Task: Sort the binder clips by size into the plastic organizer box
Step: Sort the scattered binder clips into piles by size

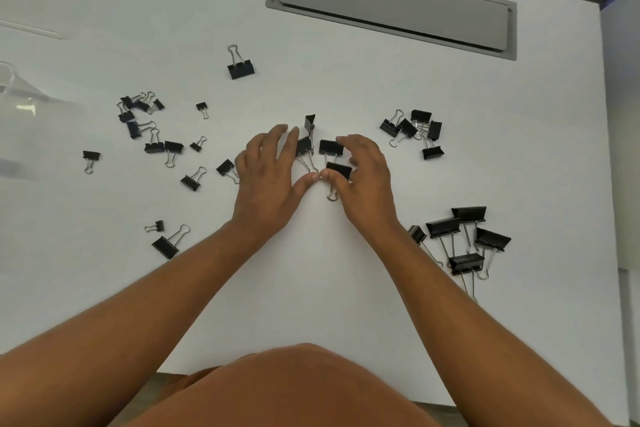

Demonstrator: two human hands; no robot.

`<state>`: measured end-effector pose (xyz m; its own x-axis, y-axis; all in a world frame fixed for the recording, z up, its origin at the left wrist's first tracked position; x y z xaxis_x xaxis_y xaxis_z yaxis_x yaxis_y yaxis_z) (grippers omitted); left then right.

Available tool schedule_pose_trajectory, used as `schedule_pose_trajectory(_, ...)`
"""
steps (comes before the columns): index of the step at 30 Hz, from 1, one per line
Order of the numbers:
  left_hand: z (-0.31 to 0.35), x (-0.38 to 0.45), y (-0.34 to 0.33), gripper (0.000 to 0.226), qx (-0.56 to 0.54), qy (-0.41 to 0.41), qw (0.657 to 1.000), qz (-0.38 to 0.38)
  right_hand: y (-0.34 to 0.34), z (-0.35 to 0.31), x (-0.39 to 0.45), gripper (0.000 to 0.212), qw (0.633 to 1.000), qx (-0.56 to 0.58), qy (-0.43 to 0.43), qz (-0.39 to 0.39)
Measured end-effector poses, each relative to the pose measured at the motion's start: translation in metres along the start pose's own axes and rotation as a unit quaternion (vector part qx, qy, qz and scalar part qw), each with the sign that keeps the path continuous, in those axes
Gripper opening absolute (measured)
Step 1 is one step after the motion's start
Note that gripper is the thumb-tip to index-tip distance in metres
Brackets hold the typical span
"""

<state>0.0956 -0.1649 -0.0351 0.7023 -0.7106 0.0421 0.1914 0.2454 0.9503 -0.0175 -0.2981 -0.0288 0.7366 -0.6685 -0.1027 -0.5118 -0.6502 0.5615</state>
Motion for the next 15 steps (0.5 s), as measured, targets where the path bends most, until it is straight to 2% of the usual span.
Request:
schedule_pose_trajectory(5, -0.003, -0.003, 0.000, 0.067, -0.007, -0.029, 1.000, 0.005, 0.001, 0.003, -0.012, 0.051, 1.000, 0.010, 0.010, 0.020)
schedule_pose_trajectory(8, 0.000, 0.005, 0.003, 0.071, -0.039, -0.027, 0.999, 0.000, 0.001, -0.002, -0.012, 0.045, 0.999, 0.001, 0.006, 0.035)
schedule_pose_trajectory(12, -0.005, 0.015, 0.008, 0.072, -0.071, -0.014, 0.997, 0.002, 0.009, -0.035, 0.001, 0.040, 0.996, -0.037, 0.035, 0.071)
schedule_pose_trajectory(15, -0.004, 0.012, 0.006, 0.062, -0.043, -0.030, 0.998, 0.016, -0.001, -0.058, 0.027, 0.047, 0.995, -0.080, 0.049, 0.028)
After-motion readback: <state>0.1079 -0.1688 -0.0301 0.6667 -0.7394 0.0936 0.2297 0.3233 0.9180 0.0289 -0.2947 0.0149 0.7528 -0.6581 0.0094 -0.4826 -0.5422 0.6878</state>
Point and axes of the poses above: each hand's wrist, its own x-axis towards the middle knuckle, its own y-axis out of the back of the hand, z = x × y, the point moved 9 cm from there along x, towards the middle knuckle, and after that the axes turned 3 degrees about x, right-handed, at the moved point
